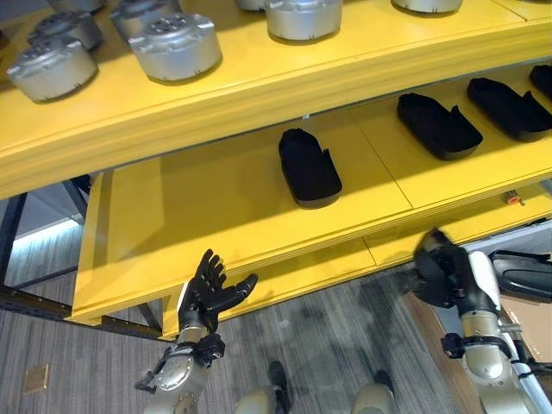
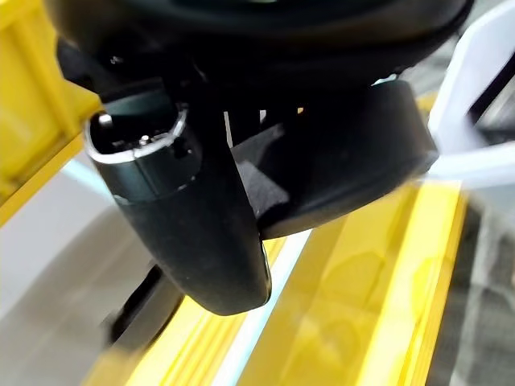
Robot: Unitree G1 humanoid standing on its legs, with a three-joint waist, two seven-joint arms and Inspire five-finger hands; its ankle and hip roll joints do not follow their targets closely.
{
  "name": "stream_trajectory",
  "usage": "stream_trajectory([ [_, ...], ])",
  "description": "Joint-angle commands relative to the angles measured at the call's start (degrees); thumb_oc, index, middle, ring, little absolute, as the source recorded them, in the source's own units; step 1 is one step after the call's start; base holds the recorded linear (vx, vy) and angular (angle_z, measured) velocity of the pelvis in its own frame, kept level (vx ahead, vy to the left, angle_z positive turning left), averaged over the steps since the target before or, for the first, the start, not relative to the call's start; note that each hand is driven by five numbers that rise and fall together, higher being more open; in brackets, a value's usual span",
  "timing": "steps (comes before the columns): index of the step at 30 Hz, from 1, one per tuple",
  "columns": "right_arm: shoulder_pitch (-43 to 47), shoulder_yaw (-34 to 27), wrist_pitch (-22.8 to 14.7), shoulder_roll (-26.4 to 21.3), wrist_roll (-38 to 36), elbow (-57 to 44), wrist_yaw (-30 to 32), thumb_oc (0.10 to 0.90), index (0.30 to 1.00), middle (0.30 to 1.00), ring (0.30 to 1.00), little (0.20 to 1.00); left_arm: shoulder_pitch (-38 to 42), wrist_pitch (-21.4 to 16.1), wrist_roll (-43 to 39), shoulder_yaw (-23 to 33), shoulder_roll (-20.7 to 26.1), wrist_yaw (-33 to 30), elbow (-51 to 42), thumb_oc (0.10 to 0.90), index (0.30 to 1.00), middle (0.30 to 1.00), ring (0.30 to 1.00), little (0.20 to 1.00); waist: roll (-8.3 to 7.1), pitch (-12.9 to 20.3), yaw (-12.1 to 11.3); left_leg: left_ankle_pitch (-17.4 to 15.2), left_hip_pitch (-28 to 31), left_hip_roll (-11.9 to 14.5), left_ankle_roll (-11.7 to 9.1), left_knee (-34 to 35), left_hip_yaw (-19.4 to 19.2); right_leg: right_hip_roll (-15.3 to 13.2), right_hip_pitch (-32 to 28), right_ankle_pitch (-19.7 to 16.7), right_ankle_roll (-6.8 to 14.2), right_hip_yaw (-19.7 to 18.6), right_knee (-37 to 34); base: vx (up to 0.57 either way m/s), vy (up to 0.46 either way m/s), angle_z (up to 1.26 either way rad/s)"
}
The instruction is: Move parts from the plastic box to the shelf.
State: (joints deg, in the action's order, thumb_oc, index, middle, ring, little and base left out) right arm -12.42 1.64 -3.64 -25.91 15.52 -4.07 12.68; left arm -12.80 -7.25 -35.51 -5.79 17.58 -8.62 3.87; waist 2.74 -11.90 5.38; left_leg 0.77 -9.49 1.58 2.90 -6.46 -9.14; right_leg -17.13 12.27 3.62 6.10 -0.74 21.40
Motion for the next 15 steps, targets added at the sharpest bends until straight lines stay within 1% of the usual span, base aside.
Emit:
stream_trajectory([
  [1, 8.13, -1.46, -7.08, -0.89, -1.12, -4.48, 1.47, 0.400, 0.300, 0.300, 0.300, 0.300, 2.94, -4.33, 2.60, 4.00, 3.55, 0.41, -8.84, 0.900, 1.000, 1.000, 1.000, 1.000, -1.84, -1.64, 0.25, -4.31, 5.95, -0.80, 0.12, 3.30, 0.74, 10.14, -0.39, -1.52, -0.05, 4.11, -6.32, 0.10, 0.067, -0.10],
  [3, 8.28, -0.89, -7.41, -1.27, -1.19, -4.57, 1.00, 0.400, 0.300, 0.300, 0.300, 0.300, 2.97, -4.39, 3.03, 4.03, 2.90, 0.66, -8.58, 0.900, 1.000, 1.000, 1.000, 1.000, -2.42, -2.01, 0.57, -4.50, 8.15, -1.31, -0.06, 4.71, 0.34, 12.52, -0.35, -2.04, -0.17, 5.27, -10.26, 0.13, 0.024, 0.10],
  [5, 8.26, -0.63, -7.76, -1.70, -1.16, -5.13, 0.64, 0.400, 0.300, 0.300, 0.300, 0.300, 2.68, -4.57, 2.98, 4.12, 2.51, 0.92, -8.55, 0.900, 1.000, 1.000, 1.000, 1.000, -2.72, -2.04, 0.65, -4.42, 9.08, -1.21, -0.46, 5.49, -0.04, 13.04, -0.86, -3.13, 0.08, 5.03, -13.17, 0.14, -0.046, 0.55],
  [6, 7.61, -0.92, -7.93, -1.78, -1.13, -5.72, 0.43, 0.400, 0.300, 0.300, 0.300, 0.300, 2.17, -4.49, 2.52, 3.90, 2.03, 1.14, -8.43, 0.900, 1.000, 1.000, 1.000, 1.000, -3.22, -1.63, 0.73, -4.48, 9.50, -1.41, -0.69, 5.55, 0.30, 13.55, -2.58, -3.11, -0.11, 3.29, -14.70, 0.13, -0.072, 0.38],
  [8, 7.32, -1.29, -7.92, -2.02, -1.09, -5.88, 0.53, 0.400, 0.300, 0.300, 0.300, 0.300, 1.88, -4.56, 2.25, 3.86, 1.60, 1.27, -8.59, 0.900, 1.000, 1.000, 1.000, 1.000, -3.43, -1.20, 0.57, -4.45, 9.27, -1.27, -0.85, 5.29, 0.00, 13.37, -3.16, -3.65, -0.41, 3.05, -15.81, 0.10, -0.091, -0.17],
  [9, 7.15, -1.39, -8.01, -2.32, -1.19, -5.97, 0.46, 0.400, 0.300, 0.300, 0.300, 0.300, 1.63, -4.46, 1.99, 3.64, 1.28, 1.37, -8.39, 0.900, 1.000, 1.000, 1.000, 1.000, -3.41, -0.96, 0.75, -4.89, 9.72, -0.83, -1.15, 5.32, 0.36, 14.14, -4.00, -3.33, -0.77, 2.40, -16.39, 0.13, -0.122, -0.12],
  [10, 6.81, -1.70, -8.03, -2.44, -1.23, -6.18, 0.38, 0.400, 0.300, 0.300, 0.300, 0.300, 1.21, -4.40, 1.77, 3.63, 0.97, 1.53, -8.47, 0.900, 1.000, 1.000, 1.000, 1.000, -3.41, -0.54, 0.68, -4.68, 9.67, -0.47, -1.44, 5.23, 0.42, 14.31, -4.37, -3.43, -1.07, 2.46, -16.89, 0.14, -0.139, 0.02],
  [12, 6.03, -2.22, -8.12, -2.97, -1.49, -6.82, 0.31, 0.400, 0.300, 0.300, 0.300, 0.300, 0.08, -4.10, 1.79, 3.78, 0.83, 1.78, -8.89, 0.900, 1.000, 1.000, 1.000, 1.000, -3.16, 0.03, 0.50, -5.18, 10.66, 0.26, -1.77, 4.71, 0.41, 14.12, -5.93, -3.19, -1.21, 3.72, -17.34, 0.18, -0.143, 0.02],
  [15, 5.52, -2.69, -8.29, -3.11, -1.74, -7.01, 0.39, 0.400, 0.300, 0.300, 0.300, 0.300, 0.15, -3.69, 1.50, 3.46, 0.82, 1.74, -8.95, 0.900, 1.000, 1.000, 1.000, 1.000, -2.99, 0.69, 0.66, -5.40, 11.41, 1.28, -2.47, 4.28, 0.73, 14.52, -7.29, -2.23, -1.85, 3.95, -17.42, 0.15, -0.132, 0.05],
])
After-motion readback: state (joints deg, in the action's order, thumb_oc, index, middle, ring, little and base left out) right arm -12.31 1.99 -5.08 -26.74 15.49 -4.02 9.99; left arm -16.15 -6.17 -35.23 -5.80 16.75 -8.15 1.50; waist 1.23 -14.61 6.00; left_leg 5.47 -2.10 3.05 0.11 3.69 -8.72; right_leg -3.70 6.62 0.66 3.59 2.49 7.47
